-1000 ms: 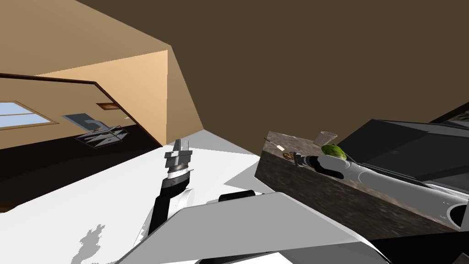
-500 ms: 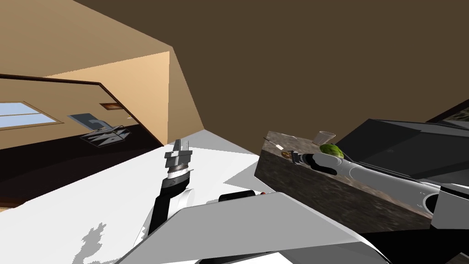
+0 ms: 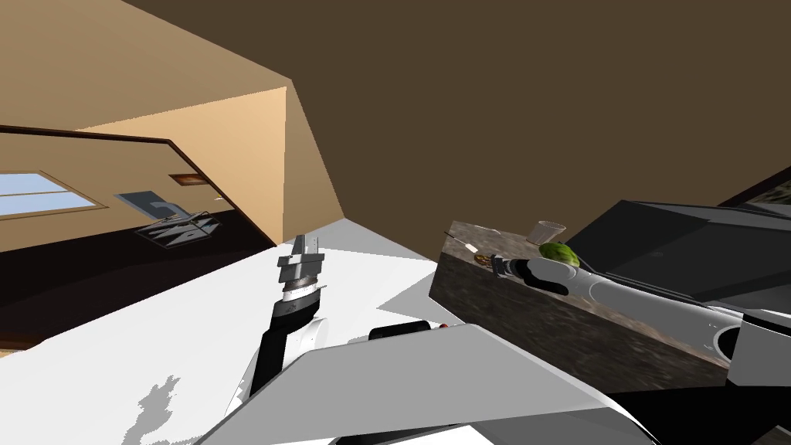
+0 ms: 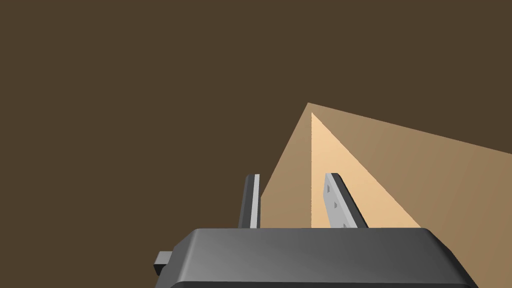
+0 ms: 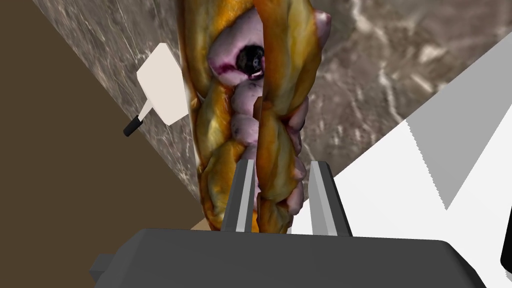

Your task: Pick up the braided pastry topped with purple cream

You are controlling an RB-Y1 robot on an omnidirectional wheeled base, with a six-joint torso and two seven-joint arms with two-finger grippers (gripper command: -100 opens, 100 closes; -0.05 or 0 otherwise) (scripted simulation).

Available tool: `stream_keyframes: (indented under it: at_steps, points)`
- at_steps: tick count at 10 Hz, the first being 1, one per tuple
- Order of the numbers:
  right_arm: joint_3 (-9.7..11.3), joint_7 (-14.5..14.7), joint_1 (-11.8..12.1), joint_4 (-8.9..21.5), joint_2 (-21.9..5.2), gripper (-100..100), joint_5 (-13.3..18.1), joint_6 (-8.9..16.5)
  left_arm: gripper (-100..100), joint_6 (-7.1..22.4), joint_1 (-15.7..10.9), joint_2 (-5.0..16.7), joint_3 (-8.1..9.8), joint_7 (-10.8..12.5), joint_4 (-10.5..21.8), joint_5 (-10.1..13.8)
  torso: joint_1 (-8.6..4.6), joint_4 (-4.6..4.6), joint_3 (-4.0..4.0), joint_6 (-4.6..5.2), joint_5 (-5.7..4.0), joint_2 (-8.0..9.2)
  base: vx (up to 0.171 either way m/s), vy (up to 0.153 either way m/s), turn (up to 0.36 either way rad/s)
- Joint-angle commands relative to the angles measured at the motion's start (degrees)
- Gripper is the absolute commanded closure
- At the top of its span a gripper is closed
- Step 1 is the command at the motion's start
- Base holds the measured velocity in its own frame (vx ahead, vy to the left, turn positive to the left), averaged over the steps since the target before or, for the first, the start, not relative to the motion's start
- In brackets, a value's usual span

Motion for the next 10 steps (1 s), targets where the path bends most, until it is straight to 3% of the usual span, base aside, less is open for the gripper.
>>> stream_keyframes:
  at_steps: [1, 2, 3, 4, 5, 6, 8, 9, 10]
  points:
    - [0.0, 0.0, 0.0, 0.0, 0.0, 0, 0.0, 0.0, 0, 0.0, 0.0, 0.0, 0.00, 0.0, 0.0, 0.0, 0.00, 0.00, 0.00, 0.00, 0.00, 0.00, 0.000, 0.000, 0.000]
    - [-2.0, 1.6, 2.2, -0.8, 0.0, 100, -1.1, -0.2, 0, 0.0, 0.0, 0.0, 0.00, 0.0, 0.0, 0.0, 0.01, 0.00, 0.00, 0.00, 0.00, 0.00, 0.035, 0.012, -0.024]
    - [-3.8, 3.3, 3.9, -1.9, -0.2, 100, -2.4, -0.4, 0, 0.0, 0.0, 0.0, 0.00, 0.0, 0.0, 0.0, 0.04, 0.00, -0.03, 0.03, 0.01, -0.07, 0.082, 0.019, -0.046]
    - [-4.2, 3.3, 4.9, -1.9, -0.2, 100, -2.4, -0.4, 0, 0.0, 0.0, 0.0, 0.00, 0.0, 0.0, 0.0, 0.08, 0.00, -0.09, 0.02, 0.04, -0.19, 0.065, 0.017, -0.017]
    - [-6.4, 4.9, 7.4, -2.9, -0.4, 100, -3.6, -0.6, 0, 0.0, 0.0, 0.0, 0.00, 0.0, 0.0, 0.0, 0.08, -0.02, -0.09, -0.01, 0.02, -0.18, 0.049, 0.015, -0.015]
    - [-6.4, 4.9, 7.7, -2.9, -0.4, 100, -3.6, -0.6, 0, 0.0, 0.0, 0.0, 0.00, 0.0, 0.0, 0.0, 0.07, 0.00, -0.07, 0.00, 0.03, -0.15, 0.040, 0.013, -0.011]
    - [-10.5, 8.3, 12.0, -5.0, -0.8, 100, -6.2, -1.0, 0, 0.0, 0.0, 0.0, 0.00, 0.0, 0.0, 0.0, 0.11, 0.02, -0.04, 0.01, 0.05, -0.12, 0.066, 0.028, -0.031]
    - [-10.9, 8.3, 13.2, -5.0, -0.8, 100, -6.2, -1.0, 0, 0.0, 0.0, 0.0, 0.00, 0.0, 0.0, 0.0, 0.16, 0.02, -0.07, -0.01, 0.07, -0.19, 0.056, 0.021, -0.012]
    - [-13.1, 9.9, 15.1, -6.1, -1.0, 100, -7.4, -1.3, 0, 0.0, 0.0, 0.0, 0.00, 0.0, 0.0, 0.0, 0.13, 0.02, -0.06, -0.01, 0.07, -0.14, 0.045, 0.011, -0.013]
